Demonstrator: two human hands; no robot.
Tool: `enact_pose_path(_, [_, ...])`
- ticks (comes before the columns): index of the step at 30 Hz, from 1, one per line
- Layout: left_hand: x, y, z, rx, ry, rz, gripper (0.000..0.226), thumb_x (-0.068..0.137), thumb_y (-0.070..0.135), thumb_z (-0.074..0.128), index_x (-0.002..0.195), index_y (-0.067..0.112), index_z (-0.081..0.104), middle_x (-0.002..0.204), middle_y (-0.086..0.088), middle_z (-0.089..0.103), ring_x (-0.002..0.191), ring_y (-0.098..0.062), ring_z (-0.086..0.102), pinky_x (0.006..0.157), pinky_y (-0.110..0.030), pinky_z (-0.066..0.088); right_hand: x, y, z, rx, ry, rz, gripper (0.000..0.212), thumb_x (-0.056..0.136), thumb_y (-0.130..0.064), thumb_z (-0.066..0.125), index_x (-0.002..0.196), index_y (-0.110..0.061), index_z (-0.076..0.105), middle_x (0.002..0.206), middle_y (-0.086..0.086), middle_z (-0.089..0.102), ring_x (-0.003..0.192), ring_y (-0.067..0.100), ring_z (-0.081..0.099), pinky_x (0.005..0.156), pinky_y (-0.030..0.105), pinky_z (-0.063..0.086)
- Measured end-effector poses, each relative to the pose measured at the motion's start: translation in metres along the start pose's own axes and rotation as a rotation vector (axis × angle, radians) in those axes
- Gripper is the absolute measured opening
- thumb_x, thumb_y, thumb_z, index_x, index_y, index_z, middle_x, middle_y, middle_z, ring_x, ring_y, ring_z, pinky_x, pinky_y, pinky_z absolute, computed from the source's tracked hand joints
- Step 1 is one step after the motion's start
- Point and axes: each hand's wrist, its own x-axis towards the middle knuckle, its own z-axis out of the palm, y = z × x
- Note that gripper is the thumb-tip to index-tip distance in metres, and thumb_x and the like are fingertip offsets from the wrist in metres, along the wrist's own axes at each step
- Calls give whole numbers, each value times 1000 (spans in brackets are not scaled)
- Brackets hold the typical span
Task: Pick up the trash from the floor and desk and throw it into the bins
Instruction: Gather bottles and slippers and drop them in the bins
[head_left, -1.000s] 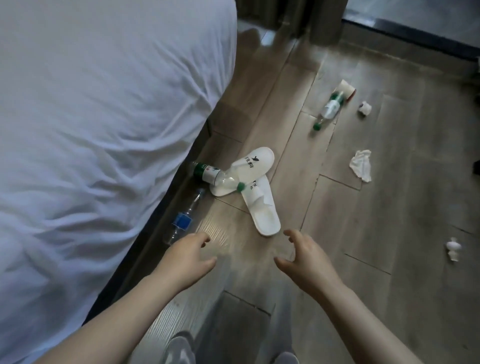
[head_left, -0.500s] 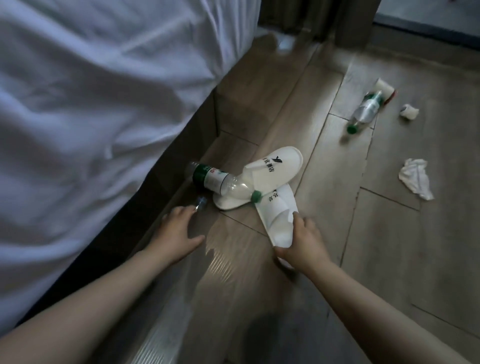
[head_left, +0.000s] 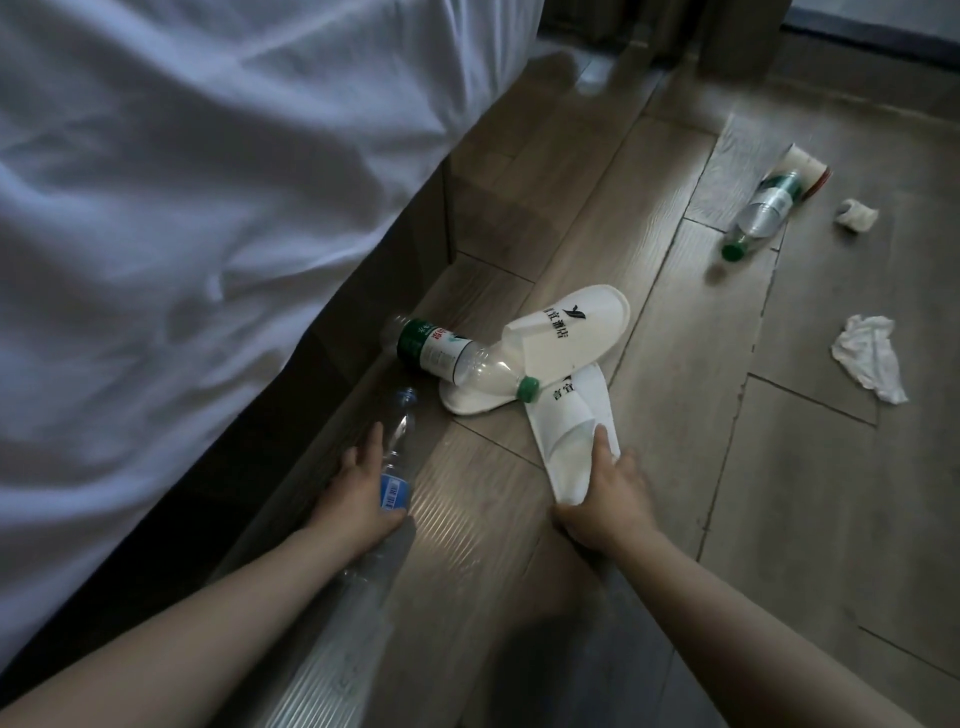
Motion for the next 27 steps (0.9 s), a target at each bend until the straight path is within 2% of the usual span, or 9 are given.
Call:
enact_pose_path(2, [1,0,1,-5,-16,2,112,80,27,73,151,26,-13,153,-13,15,130,-26,43,99,-34,43,-1,0,0,-21,-24,18,117,65,-43,70,151,-32,-9,142,15,28,125,35,38,102,44,41])
enact_pose_path(4, [0,2,-1,-32,-24,17,112,78,28,75,151,28,-11,150,-12,20,128,-25,44,98,-34,44,-5,0,-5,-18,-35,30,117,67,-46,70,152,-33,-8,142,15,28,128,34,34,105,44,38])
enact_pose_path(8, [-23,14,-11,-71,-30,35,104,78,29,72,151,35,-1,143,-5,26,120,-21,46,93,-33,49,-31,2,-24,87,-59,76,108,69,-49,69,153,-34,3,143,14,27,133,33,27,108,44,35])
enact_pose_path(12, [-81,39,-28,-7,-63,15,98,76,35,70,150,34,6,136,-5,34,116,-21,46,93,-31,47,-96,6,-49,187,-222,162,99,73,-51,70,153,-33,13,143,13,27,135,34,27,106,43,37])
enact_pose_path(15, [-129,65,-58,-2,-108,25,96,75,35,69,149,37,8,129,-2,36,110,-18,46,88,-27,47,-154,5,-82,189,-244,195,94,75,-54,68,151,-33,17,142,12,30,132,34,31,103,43,39])
enact_pose_path(19, [-198,102,-111,-52,-167,-12,98,74,36,68,149,39,6,120,1,38,99,-15,50,84,-28,50,-226,-7,-145,260,-254,301,93,71,-54,64,150,-34,20,136,11,34,129,34,35,100,38,42])
enact_pose_path(23, [-268,147,-178,-3,-216,9,96,72,37,65,149,41,8,119,1,40,101,-17,51,87,-28,48,-297,-24,-225,339,-210,352,88,68,-50,64,146,-35,26,119,5,35,123,31,38,90,32,41])
enact_pose_path(27, [-332,210,-247,75,-234,123,94,72,39,62,148,44,7,116,2,41,101,-16,51,89,-26,46,-363,-41,-316,367,-142,353,86,69,-48,63,146,-34,27,128,7,37,122,30,40,95,32,40])
